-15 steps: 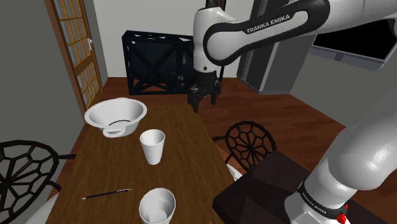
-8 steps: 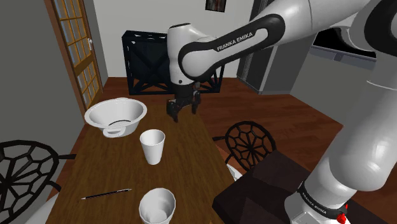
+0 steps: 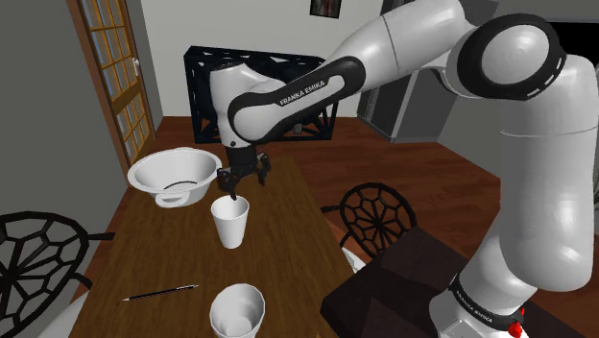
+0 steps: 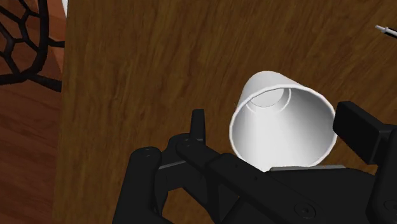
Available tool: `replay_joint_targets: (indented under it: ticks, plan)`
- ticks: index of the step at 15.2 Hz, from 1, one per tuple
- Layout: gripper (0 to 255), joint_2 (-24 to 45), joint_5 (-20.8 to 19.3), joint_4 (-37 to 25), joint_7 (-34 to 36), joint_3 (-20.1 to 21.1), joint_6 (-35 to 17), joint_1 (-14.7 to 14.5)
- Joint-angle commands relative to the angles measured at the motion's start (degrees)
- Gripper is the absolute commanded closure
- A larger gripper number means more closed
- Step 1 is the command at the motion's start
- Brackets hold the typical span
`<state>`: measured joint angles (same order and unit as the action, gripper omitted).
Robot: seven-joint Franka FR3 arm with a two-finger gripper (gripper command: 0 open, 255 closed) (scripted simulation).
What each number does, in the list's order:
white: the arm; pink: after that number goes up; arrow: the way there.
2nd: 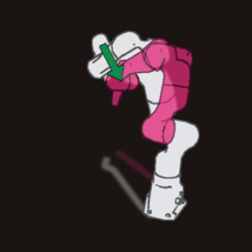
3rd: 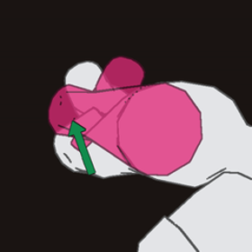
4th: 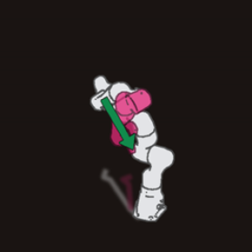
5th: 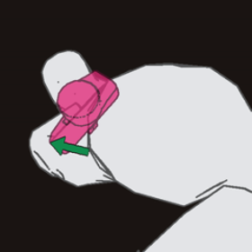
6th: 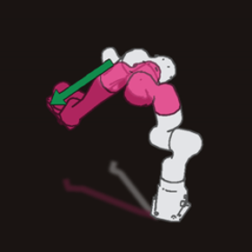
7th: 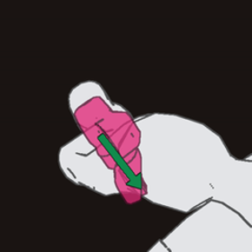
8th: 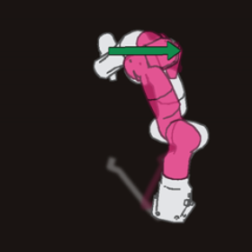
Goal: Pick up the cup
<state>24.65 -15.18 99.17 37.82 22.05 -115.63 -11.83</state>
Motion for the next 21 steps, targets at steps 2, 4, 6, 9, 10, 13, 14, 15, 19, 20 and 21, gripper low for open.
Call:
replay_joint_targets:
  ticks: [2, 4, 6, 9, 10, 13, 14, 15, 19, 20, 21]
  plan:
    - [0, 7.0, -2.2, -7.0, 1.9, -0.7, 0.7, -2.8]
    - [0, 11.9, -3.4, -12.6, 2.6, -1.3, 1.8, -4.7]
    - [0, 17.0, -4.4, -18.8, 3.0, -1.9, 3.2, -6.8]
    - [0, 24.0, -5.3, -28.2, 3.0, -2.7, 5.7, -9.6]
    - [0, 24.4, -5.4, -28.1, 3.0, -2.8, 5.2, -9.7]
    - [0, 25.5, -5.7, -27.8, 3.3, -3.1, 3.7, -9.8]
    - [0, 26.0, -5.9, -27.7, 3.4, -3.2, 3.2, -9.8]
    - [0, 26.4, -6.0, -27.6, 3.5, -3.3, 2.8, -9.8]
    - [255, 27.1, -6.1, -27.6, 3.6, -3.4, 2.0, -9.9]
    - [255, 27.0, -6.1, -27.5, 3.6, -3.4, 2.0, -9.9]
    - [255, 27.0, -6.1, -27.4, 3.6, -3.4, 2.0, -9.9]
